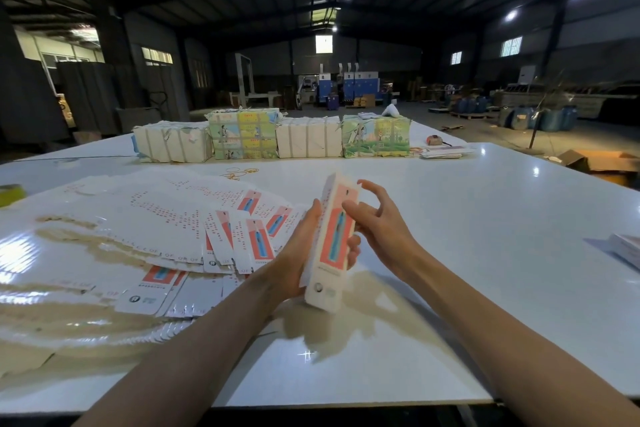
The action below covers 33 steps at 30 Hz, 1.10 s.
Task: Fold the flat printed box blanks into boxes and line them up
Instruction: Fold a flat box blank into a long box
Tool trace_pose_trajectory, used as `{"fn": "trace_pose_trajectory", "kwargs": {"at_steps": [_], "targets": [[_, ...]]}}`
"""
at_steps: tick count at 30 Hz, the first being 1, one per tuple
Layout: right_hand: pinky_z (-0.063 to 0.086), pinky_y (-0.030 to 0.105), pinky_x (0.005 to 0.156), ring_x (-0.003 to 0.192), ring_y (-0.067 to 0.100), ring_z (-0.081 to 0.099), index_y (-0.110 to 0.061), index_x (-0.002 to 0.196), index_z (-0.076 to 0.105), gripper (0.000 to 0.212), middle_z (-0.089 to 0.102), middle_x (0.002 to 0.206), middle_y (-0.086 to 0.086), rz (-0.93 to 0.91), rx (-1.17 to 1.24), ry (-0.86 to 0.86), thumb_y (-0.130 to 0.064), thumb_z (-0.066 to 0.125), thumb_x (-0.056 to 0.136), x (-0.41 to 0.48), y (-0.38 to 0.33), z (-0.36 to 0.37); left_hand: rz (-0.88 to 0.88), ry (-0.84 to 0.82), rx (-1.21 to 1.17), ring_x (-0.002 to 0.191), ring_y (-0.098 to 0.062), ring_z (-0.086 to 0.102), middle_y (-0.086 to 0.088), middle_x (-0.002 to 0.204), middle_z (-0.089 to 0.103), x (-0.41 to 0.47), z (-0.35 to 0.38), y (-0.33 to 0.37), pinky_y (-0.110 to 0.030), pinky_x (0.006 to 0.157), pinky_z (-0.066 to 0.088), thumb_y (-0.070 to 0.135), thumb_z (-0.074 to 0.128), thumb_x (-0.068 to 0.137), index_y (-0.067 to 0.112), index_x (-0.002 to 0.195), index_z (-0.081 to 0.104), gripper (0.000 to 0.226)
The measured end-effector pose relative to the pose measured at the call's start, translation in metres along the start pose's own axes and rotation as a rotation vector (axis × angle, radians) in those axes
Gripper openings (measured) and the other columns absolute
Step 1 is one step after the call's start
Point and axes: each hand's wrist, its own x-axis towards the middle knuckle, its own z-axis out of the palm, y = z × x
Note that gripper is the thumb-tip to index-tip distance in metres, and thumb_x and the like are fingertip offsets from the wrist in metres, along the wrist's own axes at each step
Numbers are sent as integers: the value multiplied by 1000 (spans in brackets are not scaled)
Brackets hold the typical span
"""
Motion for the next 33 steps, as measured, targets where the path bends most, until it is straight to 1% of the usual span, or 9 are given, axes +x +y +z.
{"fn": "trace_pose_trajectory", "kwargs": {"at_steps": [3, 5, 7, 11, 14, 18, 23, 29, 33], "targets": [[64, 45, 91, 99, 32, 78, -29, 143, 44, 52, 79, 102, 14, -23, -67, 32, -36, 72, 100, 2, -3, -5, 115, 278, 298, 97, -44, 75, -21, 116, 74, 2, 0, -9, -56, 86, 62, 70, 50, 100, 14, 131, 62, 65], [63, 43, 91, 98, 28, 79, -29, 140, 46, 49, 81, 101, 7, -22, -160, 63, -39, 72, 99, 4, -2, -8, 226, 484, 552, 90, -32, 80, -9, 110, 78, 6, 0, -9, -47, 75, 65, 72, 51, 94, 27, 133, 61, 60], [62, 37, 86, 95, 23, 79, -30, 135, 48, 47, 82, 99, 1, -35, -246, 78, -42, 74, 98, 4, 0, -9, 299, 494, 758, 86, -13, 80, 6, 111, 75, 6, -3, -5, -33, 66, 65, 75, 53, 90, 37, 147, 44, 70], [62, 24, 74, 97, 18, 78, -42, 131, 49, 47, 82, 98, -4, -45, -279, 49, -42, 78, 94, 3, -1, -6, 316, 404, 1003, 89, -2, 75, 22, 126, 61, 6, -3, 0, -15, 59, 58, 80, 77, 65, 53, 160, 8, 121], [62, 23, 70, 97, 14, 78, -43, 132, 49, 50, 82, 96, -4, -52, -284, 44, -44, 79, 93, 1, -2, -2, 332, 405, 1035, 89, 13, 70, 32, 117, 60, 9, -5, -4, -6, 51, 49, 66, 85, 65, 59, 156, 11, 117], [62, 29, 79, 93, 13, 77, -40, 136, 51, 57, 81, 94, -4, -66, -320, 64, -46, 82, 89, -1, -1, 3, 308, 487, 976, 89, 27, 60, 32, 109, 58, 8, -3, -7, -5, 44, 44, 51, 85, 68, 63, 142, 23, 97], [63, 23, 74, 97, 14, 78, -41, 140, 53, 58, 79, 99, -9, -57, -323, -5, -52, 77, 88, -4, -3, 7, 314, 536, 928, 83, -10, 73, 28, 106, 58, 1, 3, -3, -9, 46, 48, 47, 83, 70, 61, 133, 22, 88], [61, 21, 73, 95, 19, 78, -30, 127, 66, 32, 77, 98, -4, -85, -314, -19, -36, 76, 97, -4, -4, 1, 343, 487, 1027, 90, -12, 70, 26, 108, 57, -4, 10, -4, -8, 50, 50, 47, 78, 68, 54, 139, 21, 92], [64, 30, 78, 90, 24, 78, -27, 121, 67, 29, 79, 100, 5, -51, -273, -40, -42, 74, 98, -3, -4, -1, 322, 460, 1016, 95, -17, 72, 15, 112, 62, -5, 8, -2, -21, 66, 61, 44, 79, 69, 49, 142, 26, 90]]}}
